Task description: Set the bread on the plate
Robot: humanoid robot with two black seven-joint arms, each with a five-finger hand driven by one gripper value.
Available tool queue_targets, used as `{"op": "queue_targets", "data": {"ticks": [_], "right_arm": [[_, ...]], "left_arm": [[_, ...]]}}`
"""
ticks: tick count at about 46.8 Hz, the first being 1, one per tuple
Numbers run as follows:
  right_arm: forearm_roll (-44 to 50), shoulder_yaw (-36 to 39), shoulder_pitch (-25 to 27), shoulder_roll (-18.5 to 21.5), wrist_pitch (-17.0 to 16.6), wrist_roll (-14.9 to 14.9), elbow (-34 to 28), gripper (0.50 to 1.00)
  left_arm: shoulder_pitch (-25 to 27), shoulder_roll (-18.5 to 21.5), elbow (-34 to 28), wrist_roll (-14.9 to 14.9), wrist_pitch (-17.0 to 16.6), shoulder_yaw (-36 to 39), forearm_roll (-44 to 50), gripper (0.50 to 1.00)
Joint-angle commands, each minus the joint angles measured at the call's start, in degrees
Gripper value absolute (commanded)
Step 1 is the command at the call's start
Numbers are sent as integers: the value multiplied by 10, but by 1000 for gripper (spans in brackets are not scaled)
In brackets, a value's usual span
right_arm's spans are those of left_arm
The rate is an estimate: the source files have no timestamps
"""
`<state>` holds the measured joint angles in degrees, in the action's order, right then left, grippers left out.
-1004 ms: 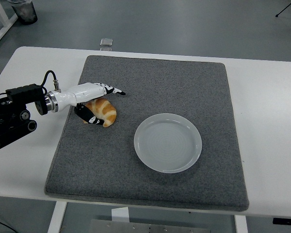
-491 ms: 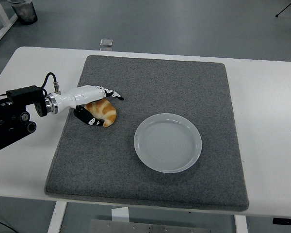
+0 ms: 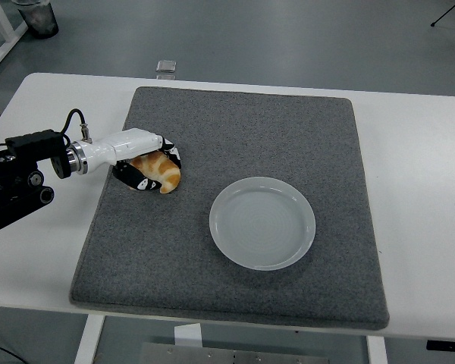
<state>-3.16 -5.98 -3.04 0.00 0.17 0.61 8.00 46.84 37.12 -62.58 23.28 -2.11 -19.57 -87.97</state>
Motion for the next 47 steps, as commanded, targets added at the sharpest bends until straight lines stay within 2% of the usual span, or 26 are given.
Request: {"op": "queue_targets", "data": {"ticks": [1, 11, 31, 40, 47], "right_arm": [[0, 0, 0, 0, 0, 0, 0, 952], [0, -1, 0, 0, 0, 0, 0, 952], [0, 0, 0, 0, 0, 0, 0, 952], [0, 0, 1, 0, 0, 0, 0, 952], [0, 0, 0, 0, 0, 0, 0, 954]], "left_arm": [[2, 1, 0, 1, 1, -4, 1, 500], [34, 30, -5, 1, 1, -6, 5, 500], [158, 81, -7, 5, 12, -6, 46, 500], [190, 90, -12, 5, 44, -6, 49, 500], [196, 90, -35, 5, 50, -6, 51, 500]]}}
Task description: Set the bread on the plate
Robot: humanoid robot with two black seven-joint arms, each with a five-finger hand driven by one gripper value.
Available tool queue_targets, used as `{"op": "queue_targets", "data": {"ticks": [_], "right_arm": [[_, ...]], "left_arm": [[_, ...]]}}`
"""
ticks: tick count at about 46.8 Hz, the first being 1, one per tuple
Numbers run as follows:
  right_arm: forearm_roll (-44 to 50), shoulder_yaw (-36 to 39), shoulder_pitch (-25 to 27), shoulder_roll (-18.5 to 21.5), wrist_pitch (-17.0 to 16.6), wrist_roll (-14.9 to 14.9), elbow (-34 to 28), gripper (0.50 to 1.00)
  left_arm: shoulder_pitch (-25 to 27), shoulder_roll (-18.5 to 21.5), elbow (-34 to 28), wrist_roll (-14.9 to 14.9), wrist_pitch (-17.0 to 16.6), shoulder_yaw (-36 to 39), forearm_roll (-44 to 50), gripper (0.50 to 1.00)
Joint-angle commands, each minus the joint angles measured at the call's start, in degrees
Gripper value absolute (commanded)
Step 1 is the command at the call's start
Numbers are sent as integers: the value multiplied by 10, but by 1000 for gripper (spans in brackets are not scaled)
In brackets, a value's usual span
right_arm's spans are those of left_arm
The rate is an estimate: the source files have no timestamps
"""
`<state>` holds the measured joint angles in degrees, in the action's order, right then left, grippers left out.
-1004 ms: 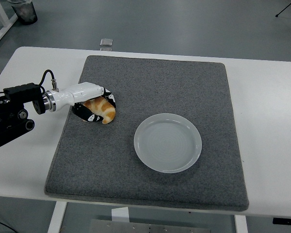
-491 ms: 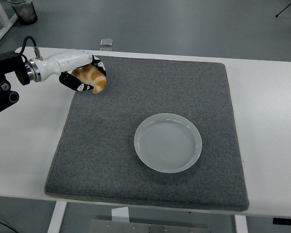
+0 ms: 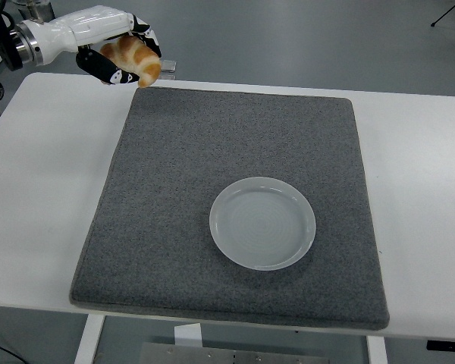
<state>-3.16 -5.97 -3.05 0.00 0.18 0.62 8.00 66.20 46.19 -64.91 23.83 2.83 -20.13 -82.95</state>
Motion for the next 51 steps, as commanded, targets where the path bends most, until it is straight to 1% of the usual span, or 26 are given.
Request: {"op": "queue_targets", "data": {"ticks": [1, 15, 18, 27, 39, 43, 51], "right_arm": [[0, 0, 0, 0, 0, 0, 0, 952], [0, 0, 0, 0, 0, 0, 0, 954], [0, 0, 0, 0, 0, 0, 0, 952], [0, 0, 0, 0, 0, 0, 0, 954], [0, 0, 0, 0, 0, 0, 0, 952], [0, 0, 0, 0, 0, 0, 0, 952], [0, 0, 0, 0, 0, 0, 0, 952]], "left_arm": [[3, -1, -18, 0, 1, -1, 2, 500], [21, -9, -104, 0, 5, 0, 25, 500], [22, -21, -118, 0, 10, 0, 25, 500], [22, -57, -124, 0, 29, 2, 25, 500], [8, -109, -124, -1, 27, 11, 11, 500], [-12, -136, -124, -1, 27, 14, -4, 500], [-52, -176, -120, -2, 21, 14, -72, 500]]}}
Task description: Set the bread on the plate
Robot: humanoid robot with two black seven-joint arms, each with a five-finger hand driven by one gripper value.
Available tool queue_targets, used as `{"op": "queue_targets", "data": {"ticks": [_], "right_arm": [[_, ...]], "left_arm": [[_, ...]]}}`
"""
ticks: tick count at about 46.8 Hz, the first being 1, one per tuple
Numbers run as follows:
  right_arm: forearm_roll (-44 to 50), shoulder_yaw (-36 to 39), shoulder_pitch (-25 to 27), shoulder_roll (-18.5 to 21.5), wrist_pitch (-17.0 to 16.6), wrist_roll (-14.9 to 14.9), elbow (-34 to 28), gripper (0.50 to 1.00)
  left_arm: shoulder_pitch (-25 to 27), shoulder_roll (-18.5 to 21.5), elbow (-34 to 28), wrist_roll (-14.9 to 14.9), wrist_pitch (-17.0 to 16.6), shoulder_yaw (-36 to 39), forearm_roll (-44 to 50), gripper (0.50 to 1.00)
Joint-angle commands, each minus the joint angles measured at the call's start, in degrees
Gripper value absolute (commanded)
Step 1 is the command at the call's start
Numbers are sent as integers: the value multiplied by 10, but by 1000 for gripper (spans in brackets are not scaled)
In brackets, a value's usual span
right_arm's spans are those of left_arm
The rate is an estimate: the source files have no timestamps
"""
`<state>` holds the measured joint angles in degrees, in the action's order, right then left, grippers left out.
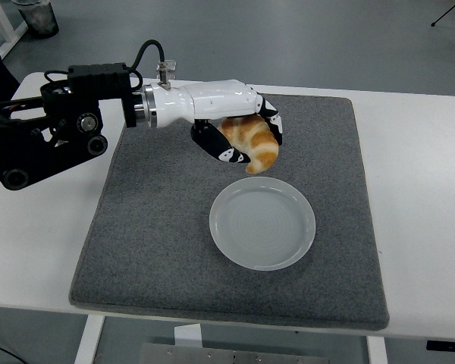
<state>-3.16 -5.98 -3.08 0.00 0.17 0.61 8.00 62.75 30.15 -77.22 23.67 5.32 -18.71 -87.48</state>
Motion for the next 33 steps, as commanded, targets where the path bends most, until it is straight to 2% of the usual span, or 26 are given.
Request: {"op": "queue_targets", "data": {"ticks": [1, 17, 26, 33], "right_arm": [[0, 0, 0, 0, 0, 0, 0, 952], [0, 0, 0, 0, 0, 0, 0, 952], [0, 0, 0, 0, 0, 0, 0, 954], [0, 0, 0, 0, 0, 0, 0, 952]], "left_arm": [[-23, -22, 4, 0, -5, -1, -36, 500], [-81, -98, 57, -2, -12, 0, -115, 500], [-96, -120, 81, -3, -14, 0, -139, 500], [-101, -123, 94, -4, -37, 6, -155, 500]]}}
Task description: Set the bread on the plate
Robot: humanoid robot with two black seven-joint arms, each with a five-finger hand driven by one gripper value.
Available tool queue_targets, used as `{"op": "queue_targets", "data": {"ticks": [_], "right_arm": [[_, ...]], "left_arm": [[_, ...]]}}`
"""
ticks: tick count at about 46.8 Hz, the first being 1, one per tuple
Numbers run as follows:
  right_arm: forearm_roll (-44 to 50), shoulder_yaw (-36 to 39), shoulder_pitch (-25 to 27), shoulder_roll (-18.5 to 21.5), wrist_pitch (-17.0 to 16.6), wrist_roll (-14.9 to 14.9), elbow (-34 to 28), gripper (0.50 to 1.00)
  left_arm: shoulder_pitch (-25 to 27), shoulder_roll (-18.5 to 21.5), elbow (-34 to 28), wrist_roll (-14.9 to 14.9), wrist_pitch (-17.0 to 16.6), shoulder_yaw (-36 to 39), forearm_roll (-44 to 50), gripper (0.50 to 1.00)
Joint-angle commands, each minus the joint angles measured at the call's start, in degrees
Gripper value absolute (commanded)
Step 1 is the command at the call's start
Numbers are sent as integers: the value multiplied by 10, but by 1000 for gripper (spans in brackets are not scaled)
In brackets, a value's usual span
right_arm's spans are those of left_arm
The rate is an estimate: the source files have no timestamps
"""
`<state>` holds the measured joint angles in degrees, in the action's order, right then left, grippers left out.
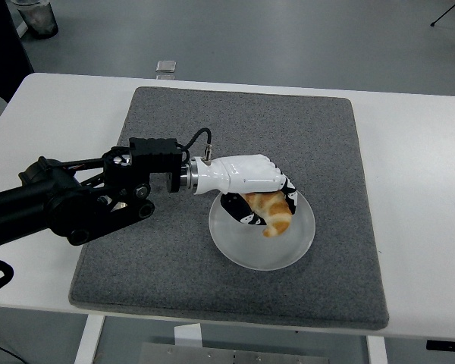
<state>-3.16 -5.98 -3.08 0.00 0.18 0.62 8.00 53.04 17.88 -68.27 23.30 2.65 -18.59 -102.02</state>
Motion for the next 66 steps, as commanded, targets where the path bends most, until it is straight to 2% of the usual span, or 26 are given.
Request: {"op": "queue_targets", "data": {"ticks": [1, 9, 30, 34, 36, 39, 41, 44, 46, 50, 54, 66], "right_arm": [[0, 0, 0, 0, 0, 0, 0, 952], [0, 0, 0, 0, 0, 0, 0, 952], [0, 0, 0, 0, 0, 0, 0, 952], [0, 0, 0, 0, 0, 0, 0, 952], [0, 0, 0, 0, 0, 0, 0, 952], [0, 0, 0, 0, 0, 0, 0, 952], [0, 0, 0, 0, 0, 0, 0, 952], [0, 0, 0, 0, 0, 0, 0, 952], [0, 0, 0, 0, 0, 0, 0, 952], [0, 0, 0, 0, 0, 0, 0, 954], [0, 0, 0, 0, 0, 0, 0, 952], [0, 0, 0, 0, 0, 0, 0, 952]], "left_arm": [[-7, 0, 5, 0, -15, 7, -15, 500], [-10, -1, 6, -1, -53, 29, -26, 500], [-13, 4, 6, -1, -55, 34, -26, 500], [-20, 5, 5, 0, -55, 34, -26, 512], [-20, 6, 5, 0, -55, 34, -26, 557], [-21, 7, 5, 0, -55, 33, -25, 685], [-21, 8, 5, 0, -56, 33, -25, 724], [-22, 9, 5, 1, -56, 33, -24, 735], [-23, 10, 5, 1, -56, 33, -24, 763], [-23, 14, 3, 1, -56, 33, -23, 887], [-23, 16, 2, 1, -56, 32, -20, 988], [-24, 36, -4, 6, -55, 30, -6, 999]]}}
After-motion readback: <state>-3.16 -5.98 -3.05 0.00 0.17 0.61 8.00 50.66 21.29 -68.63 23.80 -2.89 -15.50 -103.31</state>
